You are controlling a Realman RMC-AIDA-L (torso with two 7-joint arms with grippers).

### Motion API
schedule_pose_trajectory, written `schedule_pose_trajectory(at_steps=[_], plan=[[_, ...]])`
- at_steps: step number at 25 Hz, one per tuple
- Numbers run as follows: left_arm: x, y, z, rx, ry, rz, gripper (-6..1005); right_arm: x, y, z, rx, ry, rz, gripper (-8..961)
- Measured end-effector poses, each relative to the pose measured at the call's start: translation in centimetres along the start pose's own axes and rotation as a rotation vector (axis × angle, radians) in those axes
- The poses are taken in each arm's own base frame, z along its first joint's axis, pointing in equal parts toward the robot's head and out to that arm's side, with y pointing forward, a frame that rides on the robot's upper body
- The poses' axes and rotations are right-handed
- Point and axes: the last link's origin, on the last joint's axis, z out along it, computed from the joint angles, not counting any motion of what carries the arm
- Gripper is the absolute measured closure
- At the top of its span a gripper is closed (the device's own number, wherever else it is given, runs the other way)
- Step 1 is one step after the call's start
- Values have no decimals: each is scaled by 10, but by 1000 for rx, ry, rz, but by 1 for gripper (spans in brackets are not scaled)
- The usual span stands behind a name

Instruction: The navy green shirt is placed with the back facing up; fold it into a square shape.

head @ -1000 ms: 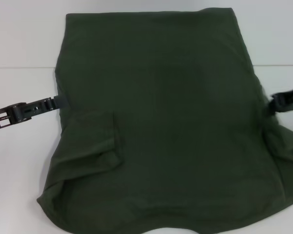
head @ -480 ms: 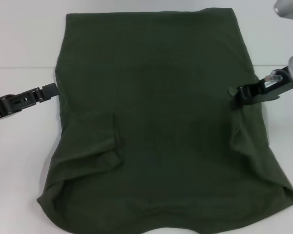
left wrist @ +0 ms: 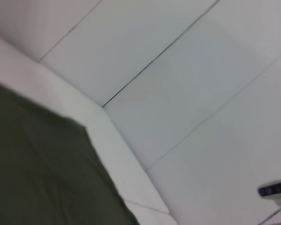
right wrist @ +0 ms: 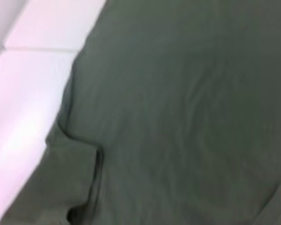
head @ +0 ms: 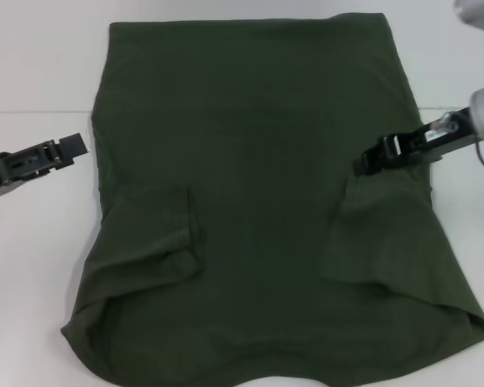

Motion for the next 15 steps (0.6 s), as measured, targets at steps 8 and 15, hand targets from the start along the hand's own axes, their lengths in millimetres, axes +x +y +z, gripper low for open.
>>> schedule_pose_trajectory(at_steps=[8, 15], plan=[[-8, -2, -24, 53, -141, -209, 176, 0, -20, -33, -96, -112, 99, 580], [-36, -5, -49, 201, -378, -428, 175, -9, -23, -51, -98, -118, 129, 367]])
